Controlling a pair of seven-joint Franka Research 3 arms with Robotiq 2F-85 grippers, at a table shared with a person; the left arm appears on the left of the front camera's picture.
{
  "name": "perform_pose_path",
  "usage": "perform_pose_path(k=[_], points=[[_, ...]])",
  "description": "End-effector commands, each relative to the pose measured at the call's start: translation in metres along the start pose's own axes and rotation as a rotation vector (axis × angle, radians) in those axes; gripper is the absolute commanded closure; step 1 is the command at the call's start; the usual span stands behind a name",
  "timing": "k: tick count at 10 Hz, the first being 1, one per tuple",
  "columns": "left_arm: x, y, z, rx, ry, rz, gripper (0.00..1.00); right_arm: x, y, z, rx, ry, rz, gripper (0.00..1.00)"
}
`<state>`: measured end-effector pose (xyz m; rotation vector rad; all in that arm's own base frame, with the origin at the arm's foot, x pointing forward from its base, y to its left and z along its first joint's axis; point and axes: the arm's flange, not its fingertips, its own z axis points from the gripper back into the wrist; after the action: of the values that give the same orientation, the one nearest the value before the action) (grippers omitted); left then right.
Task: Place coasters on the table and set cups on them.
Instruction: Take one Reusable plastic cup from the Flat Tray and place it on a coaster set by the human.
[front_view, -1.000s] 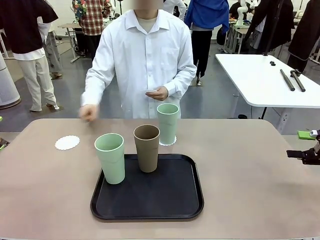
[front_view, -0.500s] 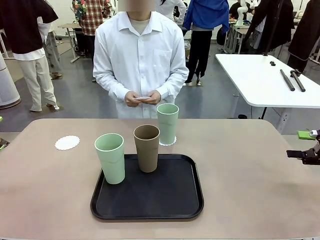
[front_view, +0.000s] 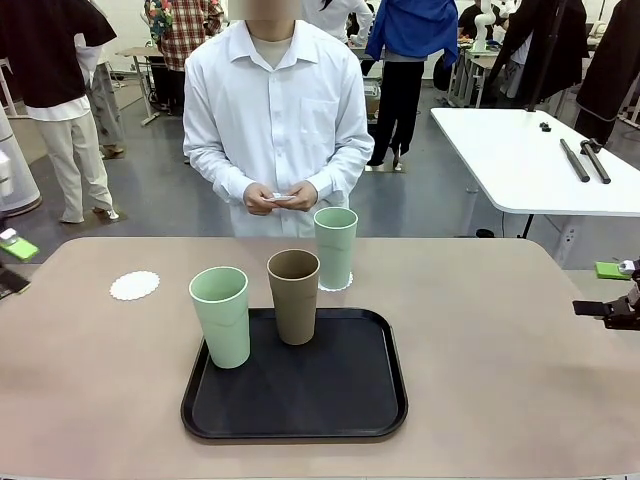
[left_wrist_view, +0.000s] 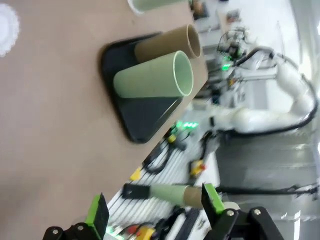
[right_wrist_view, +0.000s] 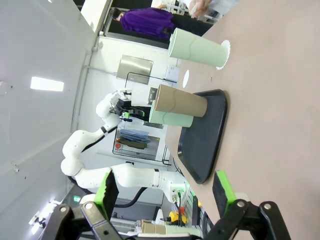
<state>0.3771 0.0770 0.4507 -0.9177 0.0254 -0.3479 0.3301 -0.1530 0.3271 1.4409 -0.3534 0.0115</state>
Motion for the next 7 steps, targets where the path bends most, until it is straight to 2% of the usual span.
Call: perform_pose_path(k=[1,4,6,7], points=[[0.029,-0.031,-0.009,0.287,0.206,-0.478,0.0,-0.001,0.001,0.0,0.009,0.0,0.001,0.0],[0.053,-0.076,-0.062,0.36,0.253,-0.709,0.0,-0.001,0.001,0.0,0.009,0.0,0.001,0.0],[0.048,-0.108,-0.1,0.524,0.221,-0.85,0.0,-0.001,0.001,0.0,0.009,0.0,0.001,0.0],[0.05,-0.119,-0.11,0.559,0.223,-0.887,0.0,-0.001,0.001,0.0,0.009,0.0,0.001,0.0]])
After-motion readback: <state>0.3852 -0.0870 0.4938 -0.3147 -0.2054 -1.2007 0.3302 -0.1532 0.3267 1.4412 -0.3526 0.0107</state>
